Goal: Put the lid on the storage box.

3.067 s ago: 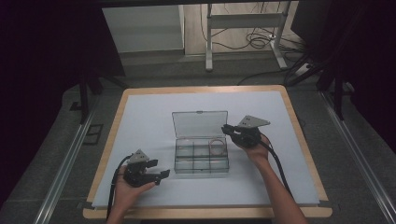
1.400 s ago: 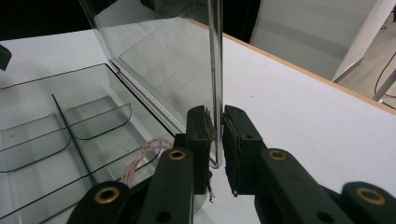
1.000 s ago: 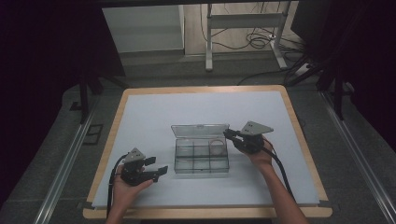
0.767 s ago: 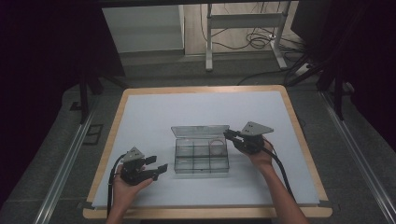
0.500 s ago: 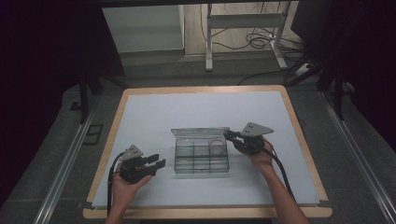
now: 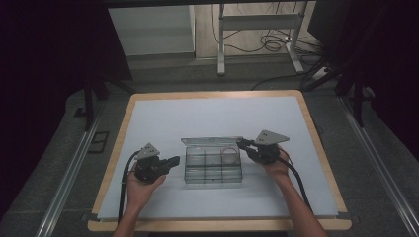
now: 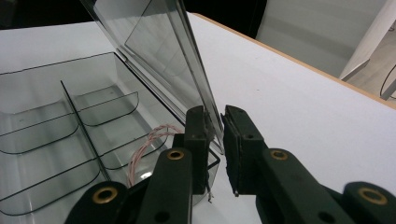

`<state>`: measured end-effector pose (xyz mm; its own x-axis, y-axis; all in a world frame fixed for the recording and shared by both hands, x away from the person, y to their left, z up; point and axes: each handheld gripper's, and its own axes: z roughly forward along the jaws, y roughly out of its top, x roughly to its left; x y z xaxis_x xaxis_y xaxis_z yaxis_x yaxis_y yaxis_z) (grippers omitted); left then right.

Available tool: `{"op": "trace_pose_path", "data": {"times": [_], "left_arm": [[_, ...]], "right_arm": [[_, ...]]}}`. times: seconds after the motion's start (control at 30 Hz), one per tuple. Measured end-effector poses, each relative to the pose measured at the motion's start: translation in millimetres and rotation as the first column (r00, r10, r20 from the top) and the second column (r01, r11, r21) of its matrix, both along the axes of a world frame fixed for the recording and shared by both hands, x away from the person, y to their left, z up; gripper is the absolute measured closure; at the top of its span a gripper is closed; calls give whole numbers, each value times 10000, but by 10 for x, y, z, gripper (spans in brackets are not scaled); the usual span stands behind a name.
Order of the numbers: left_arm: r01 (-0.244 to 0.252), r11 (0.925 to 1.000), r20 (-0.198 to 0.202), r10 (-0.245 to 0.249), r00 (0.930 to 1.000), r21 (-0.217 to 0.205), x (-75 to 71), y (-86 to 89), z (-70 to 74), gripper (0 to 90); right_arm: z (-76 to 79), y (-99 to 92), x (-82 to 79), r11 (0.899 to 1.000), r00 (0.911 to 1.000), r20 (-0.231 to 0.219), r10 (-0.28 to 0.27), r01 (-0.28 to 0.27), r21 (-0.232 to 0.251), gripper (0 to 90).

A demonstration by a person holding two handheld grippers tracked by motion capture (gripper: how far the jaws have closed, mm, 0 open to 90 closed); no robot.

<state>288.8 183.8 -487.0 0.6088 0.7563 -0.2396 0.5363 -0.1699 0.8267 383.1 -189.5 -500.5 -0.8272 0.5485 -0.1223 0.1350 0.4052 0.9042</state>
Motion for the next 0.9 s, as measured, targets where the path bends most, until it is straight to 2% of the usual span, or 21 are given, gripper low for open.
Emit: {"op": "trace_pose_path", "data": {"times": [0.17,0.53,0.9], "left_arm": [[90,9999,57,-90,9999,-120,65,-53,61,900],[11,9991,499,10,9988,-424,115,-99,232,900],[-10,9990,606,38,9982,-453,115,-99,290,900]], "right_arm": [[-2,1,-2,10000,10000,17,-17,17,5,783],[-9,0,-15,10000,10000,-8,20,-20,-53,778],[-6,4,-24,9999,10000,14,30,-29,-168,774]]}}
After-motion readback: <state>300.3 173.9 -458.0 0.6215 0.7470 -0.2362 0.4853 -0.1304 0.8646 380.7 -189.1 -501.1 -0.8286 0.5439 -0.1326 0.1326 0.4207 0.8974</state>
